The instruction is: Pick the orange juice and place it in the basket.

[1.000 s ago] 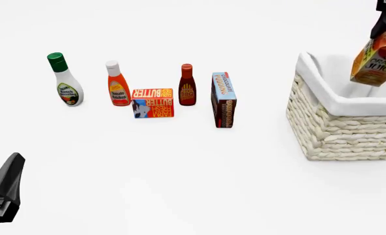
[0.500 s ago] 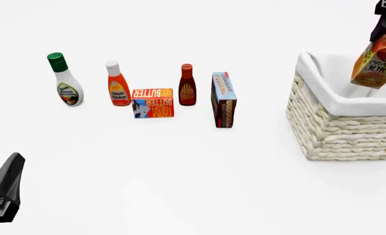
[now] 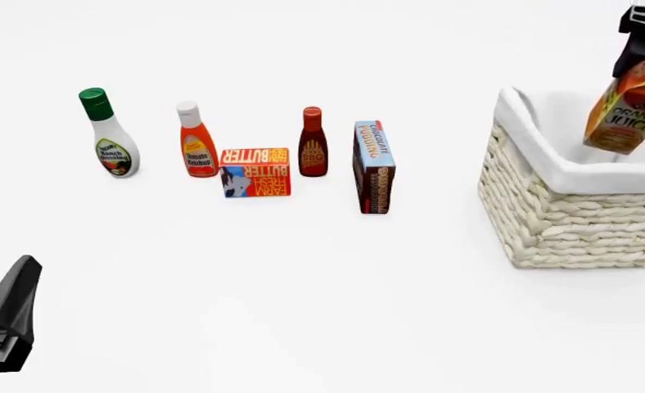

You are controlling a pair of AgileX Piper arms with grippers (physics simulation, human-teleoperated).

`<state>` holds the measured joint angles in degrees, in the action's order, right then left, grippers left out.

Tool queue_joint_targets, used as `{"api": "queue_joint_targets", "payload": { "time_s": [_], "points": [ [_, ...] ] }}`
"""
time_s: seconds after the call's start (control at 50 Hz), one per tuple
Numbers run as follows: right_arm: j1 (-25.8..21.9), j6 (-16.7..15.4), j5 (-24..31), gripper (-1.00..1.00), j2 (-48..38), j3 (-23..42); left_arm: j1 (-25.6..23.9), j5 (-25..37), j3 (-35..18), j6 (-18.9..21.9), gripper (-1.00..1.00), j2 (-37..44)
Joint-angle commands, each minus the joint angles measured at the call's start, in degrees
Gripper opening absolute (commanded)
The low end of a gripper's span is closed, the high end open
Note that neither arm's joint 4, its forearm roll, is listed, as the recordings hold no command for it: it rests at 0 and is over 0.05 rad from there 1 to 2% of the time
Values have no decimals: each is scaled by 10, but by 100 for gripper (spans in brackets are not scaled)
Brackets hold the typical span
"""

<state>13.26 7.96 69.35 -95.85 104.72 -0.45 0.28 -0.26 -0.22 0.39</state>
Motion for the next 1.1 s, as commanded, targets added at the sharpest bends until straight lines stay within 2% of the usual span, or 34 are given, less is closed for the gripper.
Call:
{"api": "queue_joint_targets", "payload": {
  "time_s": [0.02, 0.22, 0.64, 0.9, 1.1],
  "points": [
    [0, 13, 6, -100, 2, 3, 1, 1, 1, 1, 100, -3],
    [7, 7, 6, -100, -18, 10, 1, 1, 1, 1, 100, -3],
    [8, 23, 6, -100, -72, 47, 1, 1, 1, 1, 100, -3],
    [5, 32, 6, -100, -82, 43, 1, 1, 1, 1, 100, -3],
    [14, 25, 6, -100, -84, 36, 1, 1, 1, 1, 100, -3]
  ]
}}
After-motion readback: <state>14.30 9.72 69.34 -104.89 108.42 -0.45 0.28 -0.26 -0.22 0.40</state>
